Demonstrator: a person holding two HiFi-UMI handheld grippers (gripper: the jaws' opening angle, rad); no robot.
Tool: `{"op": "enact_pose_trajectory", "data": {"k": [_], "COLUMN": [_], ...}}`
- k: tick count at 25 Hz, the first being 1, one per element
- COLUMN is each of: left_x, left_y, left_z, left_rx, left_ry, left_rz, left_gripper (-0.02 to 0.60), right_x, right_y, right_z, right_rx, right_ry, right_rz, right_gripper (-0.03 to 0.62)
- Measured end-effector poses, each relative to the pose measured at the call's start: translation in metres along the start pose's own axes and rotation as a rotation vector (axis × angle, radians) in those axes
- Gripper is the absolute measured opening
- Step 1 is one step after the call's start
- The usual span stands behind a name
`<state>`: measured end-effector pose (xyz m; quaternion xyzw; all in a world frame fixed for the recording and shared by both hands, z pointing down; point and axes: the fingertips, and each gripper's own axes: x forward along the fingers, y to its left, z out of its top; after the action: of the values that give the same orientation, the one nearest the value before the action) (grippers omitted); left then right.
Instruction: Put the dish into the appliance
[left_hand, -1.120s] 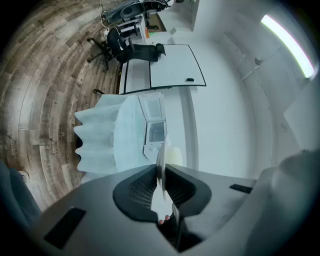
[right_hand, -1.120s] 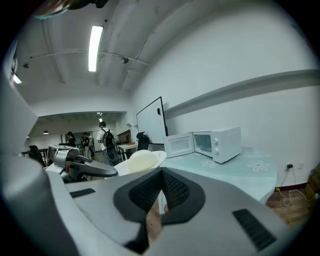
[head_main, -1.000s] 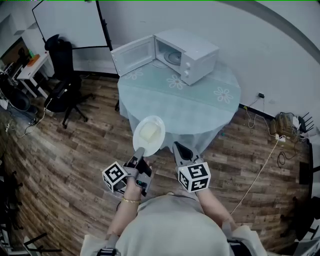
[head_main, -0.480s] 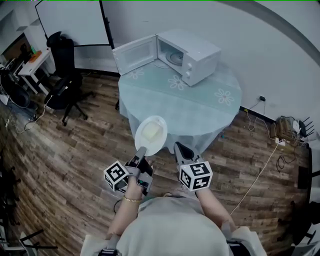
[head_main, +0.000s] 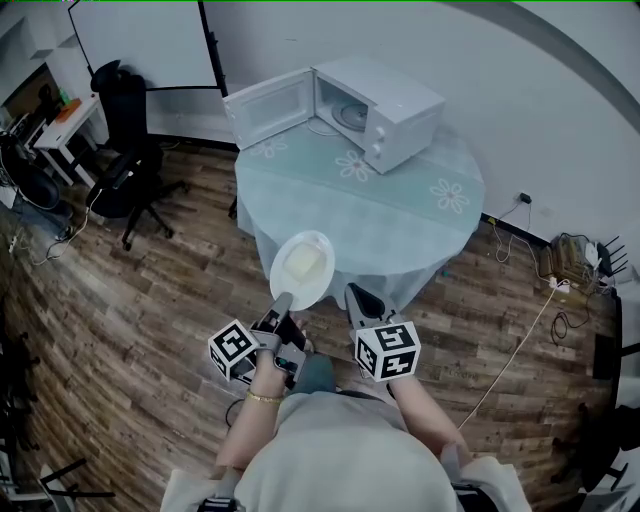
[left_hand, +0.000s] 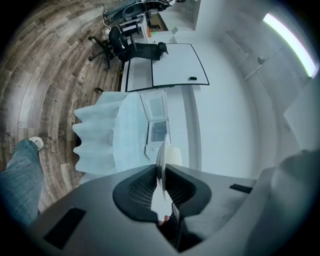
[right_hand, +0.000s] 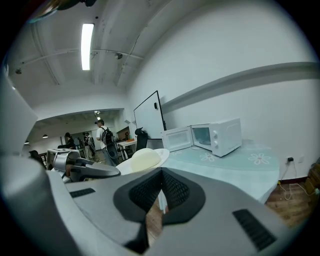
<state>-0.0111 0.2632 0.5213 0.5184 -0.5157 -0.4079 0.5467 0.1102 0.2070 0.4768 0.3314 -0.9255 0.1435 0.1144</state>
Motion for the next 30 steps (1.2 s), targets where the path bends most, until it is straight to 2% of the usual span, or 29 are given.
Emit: {"op": "enact_pose_trajectory", "data": {"k": [6, 11, 19, 30], "left_x": [0.031, 0.072, 0.148, 0.242], "left_y": [0.001, 0.005, -0.004, -0.015], "left_z": [0.012, 0.032, 0.086, 0.164], "left_rx": [-0.001, -0.011, -0.029, -0.032], "left_ry": [0.014, 0.031, 0.038, 0.072], "left_rz": [-0.001, 0.014, -0.015, -0.008], "left_gripper": [0.051, 0.051, 0.051, 0.051], "right_x": [0.019, 0.056, 0.138, 0.236], "right_y": [-0.019, -0.043, -0.074, -0.106], "right_z": [0.01, 0.025, 0.058, 0.107], "right_rx": [0.019, 0.023, 0.009, 0.006], "right_ry": [-0.031, -0.031, -0.018, -0.008], "right_rz": [-0.018, -0.025, -0.017, -0.033], "right_gripper": [0.005, 0.005, 0.006, 0.005]}}
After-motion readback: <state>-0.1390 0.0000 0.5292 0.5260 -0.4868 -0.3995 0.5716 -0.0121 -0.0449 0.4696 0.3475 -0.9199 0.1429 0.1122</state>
